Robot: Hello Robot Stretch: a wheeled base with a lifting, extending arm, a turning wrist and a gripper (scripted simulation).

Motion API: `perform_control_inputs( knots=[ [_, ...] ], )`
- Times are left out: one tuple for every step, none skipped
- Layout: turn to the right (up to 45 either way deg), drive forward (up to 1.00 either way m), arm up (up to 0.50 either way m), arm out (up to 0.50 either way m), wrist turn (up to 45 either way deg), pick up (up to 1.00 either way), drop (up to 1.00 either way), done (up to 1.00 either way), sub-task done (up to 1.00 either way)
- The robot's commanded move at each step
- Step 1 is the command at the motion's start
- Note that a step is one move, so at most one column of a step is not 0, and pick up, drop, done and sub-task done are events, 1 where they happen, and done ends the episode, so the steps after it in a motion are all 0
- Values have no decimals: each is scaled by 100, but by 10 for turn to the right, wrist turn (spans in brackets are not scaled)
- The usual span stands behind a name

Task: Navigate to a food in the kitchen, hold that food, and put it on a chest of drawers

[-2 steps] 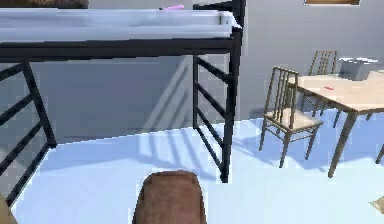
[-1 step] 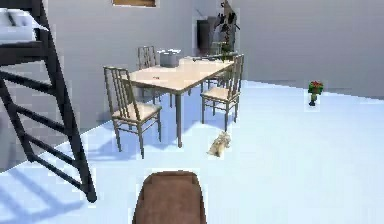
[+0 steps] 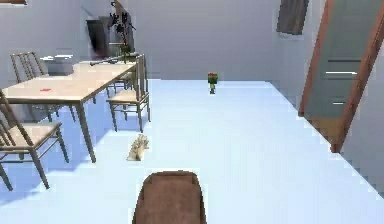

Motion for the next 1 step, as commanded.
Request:
perform_control_inputs(
  knots=[
    [450, 0, 0, 0, 0, 0, 0, 0, 0]
  ],
)
